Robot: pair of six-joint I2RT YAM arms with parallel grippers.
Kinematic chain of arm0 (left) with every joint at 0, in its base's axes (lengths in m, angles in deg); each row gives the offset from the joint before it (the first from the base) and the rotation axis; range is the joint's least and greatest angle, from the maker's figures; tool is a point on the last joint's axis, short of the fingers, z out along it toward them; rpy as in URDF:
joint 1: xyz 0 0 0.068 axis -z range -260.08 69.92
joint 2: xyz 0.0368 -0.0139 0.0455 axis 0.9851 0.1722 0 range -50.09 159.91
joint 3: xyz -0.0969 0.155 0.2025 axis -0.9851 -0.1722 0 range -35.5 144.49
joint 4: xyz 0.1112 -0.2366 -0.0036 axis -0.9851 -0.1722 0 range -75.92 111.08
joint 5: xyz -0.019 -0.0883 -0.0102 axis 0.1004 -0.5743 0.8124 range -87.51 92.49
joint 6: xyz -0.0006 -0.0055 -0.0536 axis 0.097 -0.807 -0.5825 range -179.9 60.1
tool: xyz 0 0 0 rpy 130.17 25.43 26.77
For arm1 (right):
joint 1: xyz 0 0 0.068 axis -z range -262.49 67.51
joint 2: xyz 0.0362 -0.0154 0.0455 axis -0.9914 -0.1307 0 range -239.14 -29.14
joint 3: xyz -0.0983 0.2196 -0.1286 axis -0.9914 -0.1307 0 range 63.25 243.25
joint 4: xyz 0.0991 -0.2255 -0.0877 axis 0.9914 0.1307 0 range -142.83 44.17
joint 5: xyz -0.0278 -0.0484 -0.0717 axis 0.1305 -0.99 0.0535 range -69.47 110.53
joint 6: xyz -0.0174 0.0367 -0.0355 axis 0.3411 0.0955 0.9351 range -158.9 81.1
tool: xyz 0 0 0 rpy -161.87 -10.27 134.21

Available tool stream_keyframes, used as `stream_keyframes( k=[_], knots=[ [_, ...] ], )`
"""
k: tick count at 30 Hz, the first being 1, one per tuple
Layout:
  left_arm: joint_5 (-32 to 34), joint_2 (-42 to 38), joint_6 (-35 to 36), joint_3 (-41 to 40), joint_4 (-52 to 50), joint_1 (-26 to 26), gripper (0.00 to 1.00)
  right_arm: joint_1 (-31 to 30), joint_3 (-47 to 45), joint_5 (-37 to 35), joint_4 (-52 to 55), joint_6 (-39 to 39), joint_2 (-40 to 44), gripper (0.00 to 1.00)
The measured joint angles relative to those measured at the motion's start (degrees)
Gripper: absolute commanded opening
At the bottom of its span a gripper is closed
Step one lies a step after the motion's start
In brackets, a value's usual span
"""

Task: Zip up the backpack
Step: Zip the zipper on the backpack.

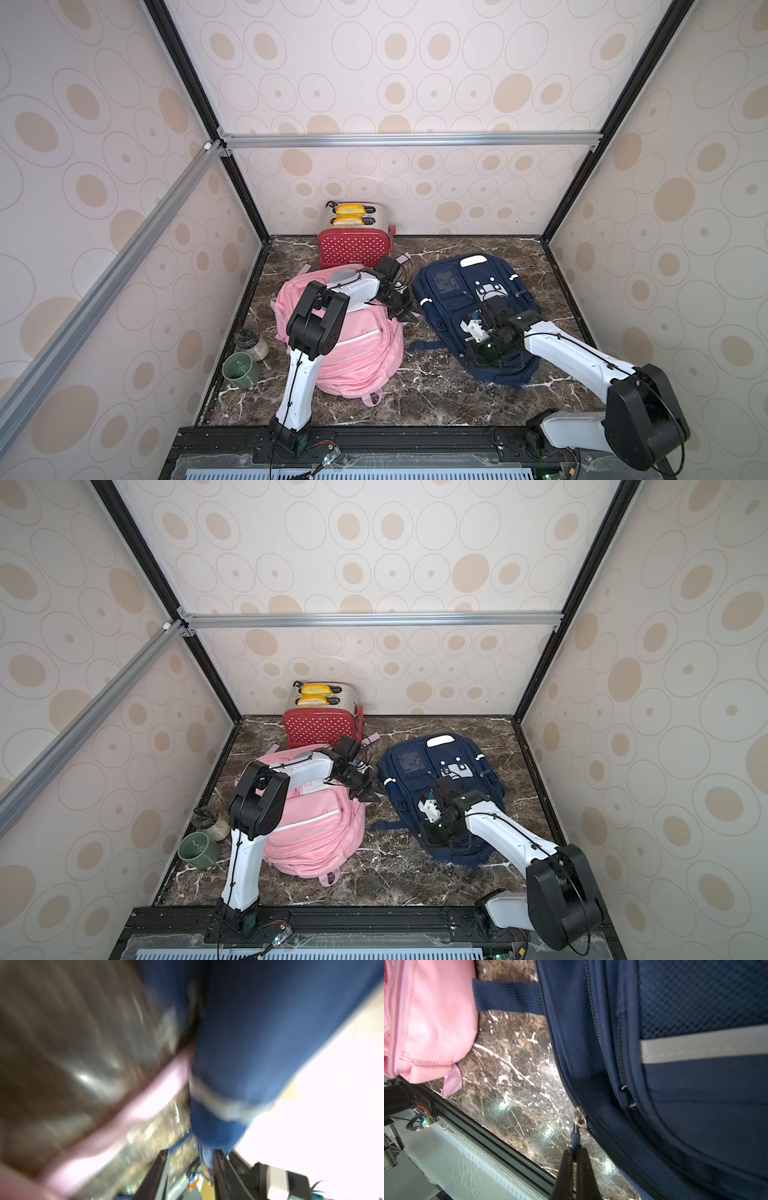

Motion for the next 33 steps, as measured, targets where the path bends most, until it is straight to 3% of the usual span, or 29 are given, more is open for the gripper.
stream_keyframes(
  k=[12, 27, 33],
  knots=[
    [-6.32, -7.56, -5.68, -11.34, 4.61, 4.17, 0.44, -1.18, 4.81, -0.74, -3.58, 1.07, -4.87, 0.00],
    [-6.36, -5.09, -11.08, -9.46, 11.30, 4.22, 0.43, -3.04, 7.34, -1.20, -5.68, 1.05, -7.30, 0.00],
    [-6.05, -3.26, -12.57, -9.46, 13.49, 4.57, 0.37, -4.09, 9.11, -1.22, -6.19, 0.96, -8.31, 0.00]
  ],
)
